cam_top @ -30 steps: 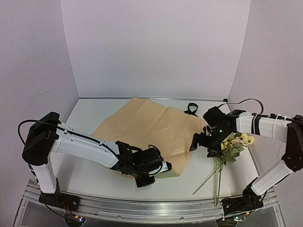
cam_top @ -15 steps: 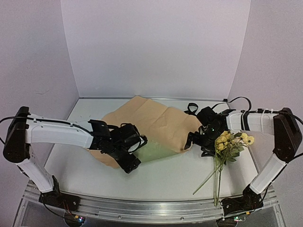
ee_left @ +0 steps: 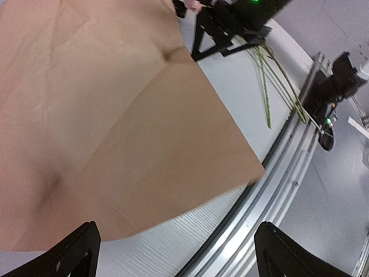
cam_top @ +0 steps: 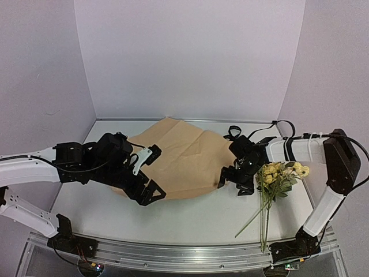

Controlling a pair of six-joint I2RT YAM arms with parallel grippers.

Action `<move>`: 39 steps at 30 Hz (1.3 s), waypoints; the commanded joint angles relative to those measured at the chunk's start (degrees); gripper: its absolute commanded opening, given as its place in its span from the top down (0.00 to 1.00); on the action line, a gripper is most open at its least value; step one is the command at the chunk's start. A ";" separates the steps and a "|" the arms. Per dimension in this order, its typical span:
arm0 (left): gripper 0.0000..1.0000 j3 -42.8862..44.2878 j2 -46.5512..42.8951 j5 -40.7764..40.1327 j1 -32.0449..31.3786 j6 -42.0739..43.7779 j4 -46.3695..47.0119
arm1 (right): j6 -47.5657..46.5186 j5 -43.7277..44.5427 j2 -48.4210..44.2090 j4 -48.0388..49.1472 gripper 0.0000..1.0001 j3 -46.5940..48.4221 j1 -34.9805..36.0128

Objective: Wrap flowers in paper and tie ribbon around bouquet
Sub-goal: Unfold the folded wrapping paper at the center of the board, then pick up the fake flower from the center of the board.

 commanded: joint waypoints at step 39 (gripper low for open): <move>0.05 -2.89 16.43 16.38 27.18 -15.74 19.34 | 9.44 15.39 -0.77 -1.50 0.09 7.20 18.06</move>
